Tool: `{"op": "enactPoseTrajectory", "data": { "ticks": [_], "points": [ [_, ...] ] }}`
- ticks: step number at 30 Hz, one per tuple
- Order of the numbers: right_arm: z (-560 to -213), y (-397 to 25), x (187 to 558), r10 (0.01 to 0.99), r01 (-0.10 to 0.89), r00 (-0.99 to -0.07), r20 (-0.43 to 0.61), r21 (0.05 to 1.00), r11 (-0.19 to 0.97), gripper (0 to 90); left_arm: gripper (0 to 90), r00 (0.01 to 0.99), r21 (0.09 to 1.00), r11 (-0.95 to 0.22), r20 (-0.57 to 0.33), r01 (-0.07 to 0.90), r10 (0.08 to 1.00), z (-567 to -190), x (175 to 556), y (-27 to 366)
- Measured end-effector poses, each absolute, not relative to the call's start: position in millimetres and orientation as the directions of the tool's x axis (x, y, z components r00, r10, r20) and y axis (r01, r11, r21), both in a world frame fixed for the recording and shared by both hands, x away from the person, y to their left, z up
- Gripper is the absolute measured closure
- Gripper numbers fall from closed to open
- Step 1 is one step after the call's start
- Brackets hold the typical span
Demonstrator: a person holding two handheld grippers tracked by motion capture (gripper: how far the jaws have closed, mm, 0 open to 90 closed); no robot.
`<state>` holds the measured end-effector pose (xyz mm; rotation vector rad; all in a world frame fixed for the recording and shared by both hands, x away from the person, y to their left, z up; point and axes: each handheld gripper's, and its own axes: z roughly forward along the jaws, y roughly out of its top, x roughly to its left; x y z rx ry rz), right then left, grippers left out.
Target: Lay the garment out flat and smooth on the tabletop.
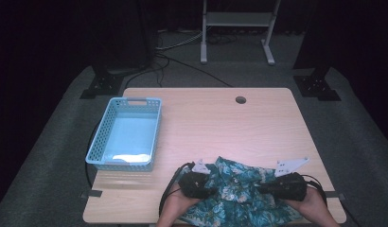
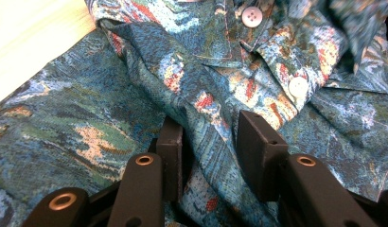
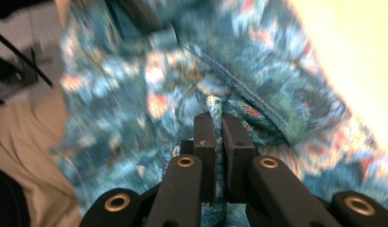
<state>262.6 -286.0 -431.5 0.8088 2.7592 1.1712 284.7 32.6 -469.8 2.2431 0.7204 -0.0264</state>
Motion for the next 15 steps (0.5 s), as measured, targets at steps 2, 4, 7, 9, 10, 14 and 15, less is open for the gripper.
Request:
{"op": "enactPoseTrajectory", "data": {
  "ticks": [2, 4, 7, 9, 10, 14, 15],
  "points": [
    [-424.0, -288.9, 261.6, 0.473, 0.440, -0.864, 0.173, 0.714, 0.544, 87.3, 68.6, 0.841, 0.668, -0.554, -0.212, 0.496, 0.497, -469.6, 284.1, 32.8],
    [-418.2, -293.1, 261.3, 0.463, 0.447, -0.862, 0.203, 0.735, 0.510, 87.3, 75.8, 0.847, 0.678, -0.552, -0.210, 0.486, 0.488, -469.6, 282.7, 32.9],
    [-419.9, -294.8, 260.5, 0.464, 0.454, -0.861, 0.210, 0.729, 0.513, 87.2, 81.2, 0.857, 0.706, -0.532, -0.215, 0.468, 0.469, -467.5, 280.9, 34.7],
    [-424.1, -296.1, 260.7, 0.457, 0.465, -0.859, 0.230, 0.724, 0.509, 87.2, 82.2, 0.856, 0.716, -0.517, -0.226, 0.470, 0.465, -465.0, 280.8, 36.6],
    [-426.2, -296.5, 260.5, 0.456, 0.468, -0.859, 0.235, 0.721, 0.511, 87.2, 82.2, 0.856, 0.716, -0.517, -0.226, 0.470, 0.465, -465.0, 280.8, 36.6],
    [-431.3, -297.7, 259.9, 0.439, 0.480, -0.858, 0.265, 0.718, 0.505, 87.2, 82.2, 0.860, 0.724, -0.510, -0.233, 0.465, 0.453, -458.9, 279.2, 39.5],
    [-432.4, -297.9, 259.7, 0.436, 0.481, -0.859, 0.269, 0.717, 0.505, 87.2, 82.2, 0.861, 0.723, -0.511, -0.233, 0.464, 0.452, -457.9, 278.2, 39.7]
  ]
}}
